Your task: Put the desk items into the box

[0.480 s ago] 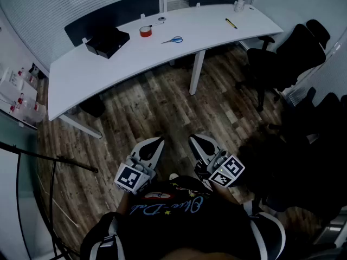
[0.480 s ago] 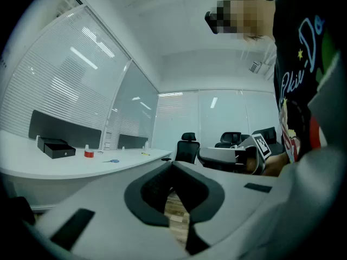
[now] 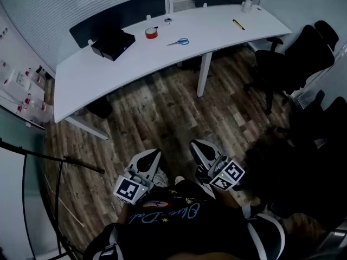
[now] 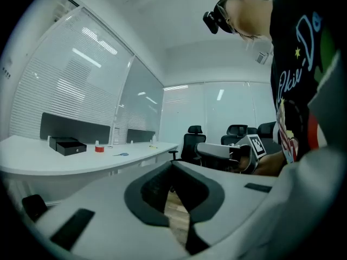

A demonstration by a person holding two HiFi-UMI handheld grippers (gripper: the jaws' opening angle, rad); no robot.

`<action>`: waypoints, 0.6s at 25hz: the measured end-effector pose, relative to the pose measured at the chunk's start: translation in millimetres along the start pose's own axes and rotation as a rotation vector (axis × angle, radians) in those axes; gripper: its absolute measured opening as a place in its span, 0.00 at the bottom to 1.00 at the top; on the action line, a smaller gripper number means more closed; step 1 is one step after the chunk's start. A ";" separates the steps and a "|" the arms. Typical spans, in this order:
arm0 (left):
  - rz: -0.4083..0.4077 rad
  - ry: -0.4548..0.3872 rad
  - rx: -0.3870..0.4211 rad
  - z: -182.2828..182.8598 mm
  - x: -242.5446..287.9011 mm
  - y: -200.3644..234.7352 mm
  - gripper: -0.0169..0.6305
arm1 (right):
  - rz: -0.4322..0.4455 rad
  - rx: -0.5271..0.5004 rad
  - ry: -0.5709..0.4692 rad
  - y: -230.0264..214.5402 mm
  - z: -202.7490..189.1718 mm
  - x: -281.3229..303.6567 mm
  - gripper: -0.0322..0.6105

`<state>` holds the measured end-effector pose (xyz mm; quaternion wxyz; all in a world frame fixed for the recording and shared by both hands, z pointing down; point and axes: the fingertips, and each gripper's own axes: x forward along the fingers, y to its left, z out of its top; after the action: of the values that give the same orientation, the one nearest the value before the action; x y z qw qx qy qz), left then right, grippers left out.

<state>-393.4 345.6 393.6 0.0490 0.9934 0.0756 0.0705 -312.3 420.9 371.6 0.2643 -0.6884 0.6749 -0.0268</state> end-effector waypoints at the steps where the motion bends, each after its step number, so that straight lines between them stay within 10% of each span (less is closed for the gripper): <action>1: 0.008 0.004 -0.005 -1.1 -0.4 3.9 0.01 | 0.003 0.002 -0.001 -2.1 -1.1 3.2 0.07; 15: -0.164 -0.042 0.007 23.6 94.9 47.0 0.01 | -0.074 -0.073 -0.011 -55.1 25.4 34.7 0.07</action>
<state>-290.3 312.2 388.0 0.0525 0.9853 0.1562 0.0452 -248.9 393.7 360.7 0.2416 -0.7221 0.6482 -0.0082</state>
